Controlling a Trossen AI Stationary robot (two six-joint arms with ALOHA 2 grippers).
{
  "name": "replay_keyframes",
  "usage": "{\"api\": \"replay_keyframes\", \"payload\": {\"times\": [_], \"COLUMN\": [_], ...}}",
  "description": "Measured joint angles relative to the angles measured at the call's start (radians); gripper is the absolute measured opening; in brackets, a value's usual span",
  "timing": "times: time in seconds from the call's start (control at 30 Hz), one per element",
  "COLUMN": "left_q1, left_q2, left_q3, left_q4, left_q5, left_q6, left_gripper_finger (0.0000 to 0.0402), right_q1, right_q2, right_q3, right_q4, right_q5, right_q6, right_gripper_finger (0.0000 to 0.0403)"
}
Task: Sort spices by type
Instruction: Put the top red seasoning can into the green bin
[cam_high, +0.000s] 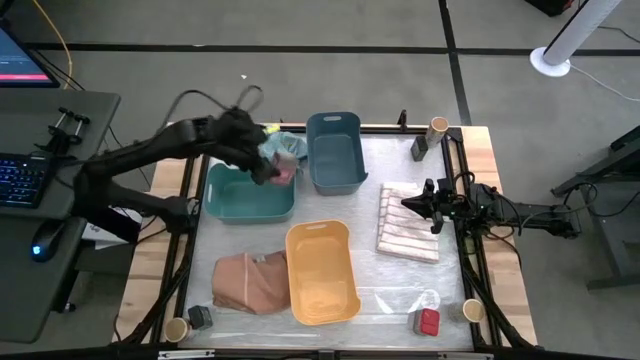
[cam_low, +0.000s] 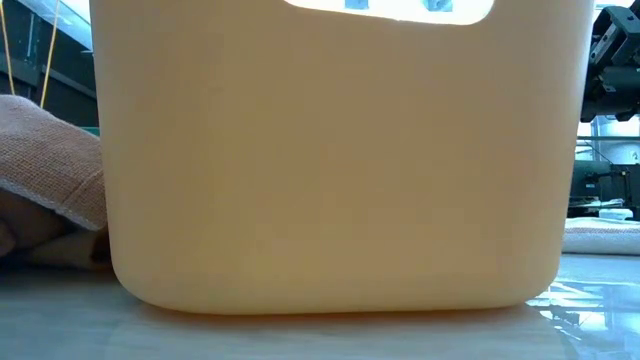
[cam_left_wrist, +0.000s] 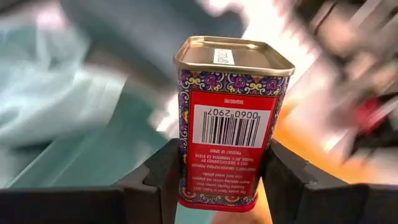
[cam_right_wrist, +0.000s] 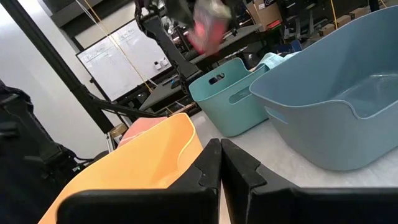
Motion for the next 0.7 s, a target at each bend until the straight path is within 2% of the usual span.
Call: {"api": "replay_keyframes", "payload": {"times": [0.13,0.27,0.47,0.57,0.7], "left_q1": [-0.005,-0.045,-0.217,-0.325,-0.436], "left_q2": [-0.101,-0.19,-0.33,-0.377,-0.4], "left_q3": [-0.082,-0.247,-0.55,-0.662,-0.736], "left_q4": [0.251,0.497,0.882,1.052,1.153], "left_q5": [-0.002,-0.06,-0.342,-0.501,-0.665], "left_q6": [-0.178,-0.399,-0.704,-0.77,-0.792], "left_gripper_finger": [0.0148,0.0148,0.016,0.0157,0.0155], "right_q1": [0.0,0.0,0.0,0.0,0.0], "right_q2": [0.0,0.0,0.0,0.0,0.0], "right_q3": [0.0,0.0,0.0,0.0,0.0], "right_q4": [0.0,0.0,0.0,0.0,0.0], "right_q5": [0.0,0.0,0.0,0.0,0.0], "right_q6": [0.0,0.0,0.0,0.0,0.0], "right_gripper_finger": [0.0001,0.0001,0.0001,0.0001,0.0001]}}
